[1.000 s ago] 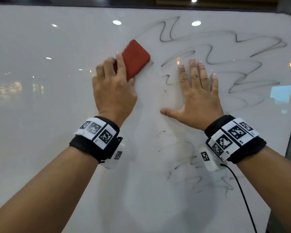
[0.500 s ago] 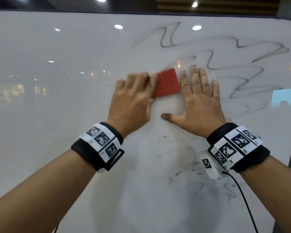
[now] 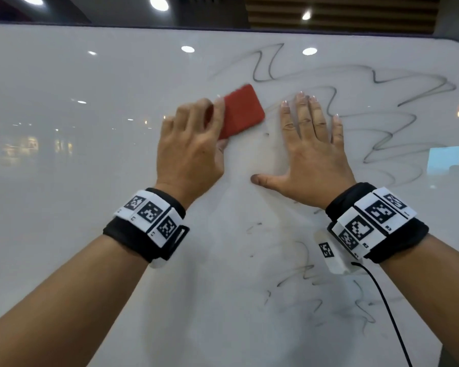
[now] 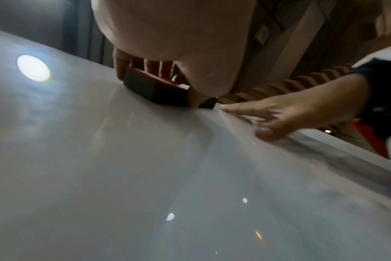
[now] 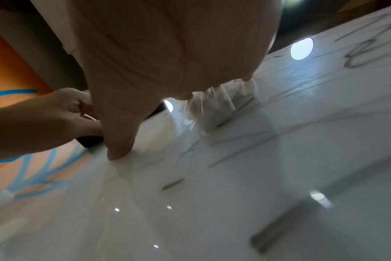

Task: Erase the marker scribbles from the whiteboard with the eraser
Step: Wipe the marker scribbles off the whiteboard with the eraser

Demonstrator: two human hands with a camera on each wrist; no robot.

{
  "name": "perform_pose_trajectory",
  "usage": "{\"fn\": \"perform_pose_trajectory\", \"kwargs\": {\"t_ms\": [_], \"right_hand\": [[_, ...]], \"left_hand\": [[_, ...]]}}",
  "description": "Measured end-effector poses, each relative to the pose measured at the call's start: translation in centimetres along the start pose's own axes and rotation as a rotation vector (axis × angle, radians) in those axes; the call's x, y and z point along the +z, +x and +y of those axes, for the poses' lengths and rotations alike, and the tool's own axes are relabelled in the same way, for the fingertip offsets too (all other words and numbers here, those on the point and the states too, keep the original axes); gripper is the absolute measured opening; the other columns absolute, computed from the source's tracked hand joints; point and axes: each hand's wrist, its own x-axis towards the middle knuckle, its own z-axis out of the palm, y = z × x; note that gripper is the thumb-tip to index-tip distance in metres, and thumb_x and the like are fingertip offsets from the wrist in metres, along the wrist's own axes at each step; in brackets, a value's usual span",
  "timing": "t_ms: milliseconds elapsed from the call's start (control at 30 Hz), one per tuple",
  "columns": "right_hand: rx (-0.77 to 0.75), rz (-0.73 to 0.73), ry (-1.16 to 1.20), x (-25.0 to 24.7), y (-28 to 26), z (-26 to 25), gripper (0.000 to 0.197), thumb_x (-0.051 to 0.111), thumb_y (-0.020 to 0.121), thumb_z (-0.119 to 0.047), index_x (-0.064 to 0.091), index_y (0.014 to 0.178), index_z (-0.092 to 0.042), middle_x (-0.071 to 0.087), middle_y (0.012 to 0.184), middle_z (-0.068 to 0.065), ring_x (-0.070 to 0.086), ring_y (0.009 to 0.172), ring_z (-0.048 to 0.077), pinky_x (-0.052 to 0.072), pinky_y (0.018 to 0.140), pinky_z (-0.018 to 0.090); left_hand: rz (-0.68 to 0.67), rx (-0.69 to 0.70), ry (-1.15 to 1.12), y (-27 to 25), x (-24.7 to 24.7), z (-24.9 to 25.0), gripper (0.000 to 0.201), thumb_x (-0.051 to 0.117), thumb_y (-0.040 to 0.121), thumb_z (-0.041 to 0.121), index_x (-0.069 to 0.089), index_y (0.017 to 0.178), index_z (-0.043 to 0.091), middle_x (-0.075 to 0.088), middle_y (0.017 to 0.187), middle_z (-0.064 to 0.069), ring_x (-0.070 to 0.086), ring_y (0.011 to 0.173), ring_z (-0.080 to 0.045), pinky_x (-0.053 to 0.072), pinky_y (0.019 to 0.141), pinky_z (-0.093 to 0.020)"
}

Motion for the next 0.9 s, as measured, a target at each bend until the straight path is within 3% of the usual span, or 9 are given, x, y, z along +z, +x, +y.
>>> {"fn": "perform_pose_trajectory", "kwargs": {"t_ms": [133, 167, 267, 333, 500, 533, 700, 800, 900], "right_hand": [[-0.004, -0.002, -0.003, 0.1, 0.0, 0.1, 0.127, 0.036, 0.068, -0.094, -0.018, 0.155, -0.018, -0.022, 0.163, 0.009, -0.021, 0.150, 0.026, 0.000, 0.120, 0.060], [-0.004, 0.003, -0.006, 0.1, 0.0, 0.0, 0.127, 0.036, 0.068, -0.094, -0.017, 0.155, -0.018, -0.022, 0.163, 0.009, -0.020, 0.150, 0.026, 0.001, 0.120, 0.060], [0.000, 0.019, -0.001, 0.3, 0.0, -0.1, 0.128, 0.037, 0.068, -0.094, -0.017, 0.155, -0.017, -0.019, 0.163, 0.010, -0.018, 0.151, 0.026, 0.002, 0.120, 0.060], [-0.002, 0.022, 0.006, 0.3, 0.0, -0.1, 0.128, 0.036, 0.067, -0.095, -0.016, 0.155, -0.017, -0.018, 0.164, 0.010, -0.018, 0.151, 0.026, 0.002, 0.120, 0.060], [-0.009, 0.018, 0.004, 0.2, -0.2, -0.2, 0.126, 0.035, 0.069, -0.093, -0.015, 0.156, -0.016, -0.018, 0.164, 0.010, -0.017, 0.151, 0.027, 0.002, 0.120, 0.059], [-0.008, 0.015, 0.005, 0.2, -0.2, -0.2, 0.126, 0.035, 0.070, -0.093, -0.015, 0.156, -0.016, -0.019, 0.164, 0.010, -0.017, 0.151, 0.027, 0.002, 0.120, 0.059], [0.037, 0.118, 0.228, -0.8, -0.2, -0.4, 0.118, 0.062, 0.075, -0.074, 0.003, 0.158, -0.015, 0.003, 0.165, 0.009, 0.000, 0.152, 0.024, 0.006, 0.123, 0.050], [-0.027, 0.294, 0.370, -1.8, 0.4, -1.2, 0.097, 0.078, 0.076, -0.047, 0.026, 0.151, -0.013, 0.017, 0.163, 0.009, 0.012, 0.151, 0.025, 0.013, 0.123, 0.045], [-0.162, 0.318, 0.427, -1.6, 1.7, -2.3, 0.066, 0.080, 0.077, -0.025, 0.047, 0.131, -0.009, 0.034, 0.156, 0.009, 0.023, 0.149, 0.026, 0.023, 0.121, 0.047]], "left_hand": [[-0.037, -0.396, -0.051, 3.0, -1.0, -1.4, 0.065, 0.055, 0.090, 0.034, 0.038, 0.148, 0.009, 0.046, 0.135, -0.015, 0.043, 0.120, -0.037, 0.041, 0.091, -0.049], [-0.041, -0.376, -0.054, 3.1, -1.1, -0.8, 0.066, 0.055, 0.090, 0.034, 0.038, 0.148, 0.009, 0.046, 0.135, -0.015, 0.043, 0.120, -0.037, 0.041, 0.090, -0.049], [-0.060, 0.017, -0.036, 1.9, -0.5, 1.2, 0.065, 0.060, 0.085, 0.032, 0.045, 0.143, 0.006, 0.052, 0.129, -0.014, 0.046, 0.114, -0.035, 0.043, 0.086, -0.047], [-0.046, 0.135, -0.010, 1.7, -0.2, 0.8, 0.064, 0.063, 0.085, 0.031, 0.047, 0.142, 0.006, 0.054, 0.128, -0.014, 0.048, 0.113, -0.035, 0.045, 0.085, -0.047], [-0.019, -0.379, -0.100, 4.5, -1.2, -0.7, 0.065, 0.056, 0.091, 0.035, 0.038, 0.149, 0.011, 0.046, 0.136, -0.013, 0.042, 0.123, -0.036, 0.040, 0.094, -0.047], [-0.022, -0.411, -0.113, 4.8, -1.3, -0.4, 0.065, 0.056, 0.091, 0.034, 0.038, 0.149, 0.012, 0.045, 0.138, -0.011, 0.041, 0.125, -0.034, 0.039, 0.095, -0.047], [-0.069, 0.015, -0.197, 3.6, -1.0, 1.0, 0.064, 0.067, 0.081, 0.018, 0.049, 0.143, 0.016, 0.053, 0.136, -0.002, 0.044, 0.125, -0.030, 0.036, 0.102, -0.046], [-0.100, 0.108, -0.316, 4.0, -1.0, 0.3, 0.063, 0.069, 0.079, 0.011, 0.053, 0.140, 0.015, 0.056, 0.135, 0.000, 0.047, 0.126, -0.028, 0.036, 0.106, -0.049], [-0.156, 0.090, -0.457, 4.0, -1.3, -0.1, 0.068, 0.072, 0.081, 0.009, 0.047, 0.145, 0.014, 0.052, 0.140, -0.001, 0.041, 0.133, -0.023, 0.034, 0.112, -0.050]]}}
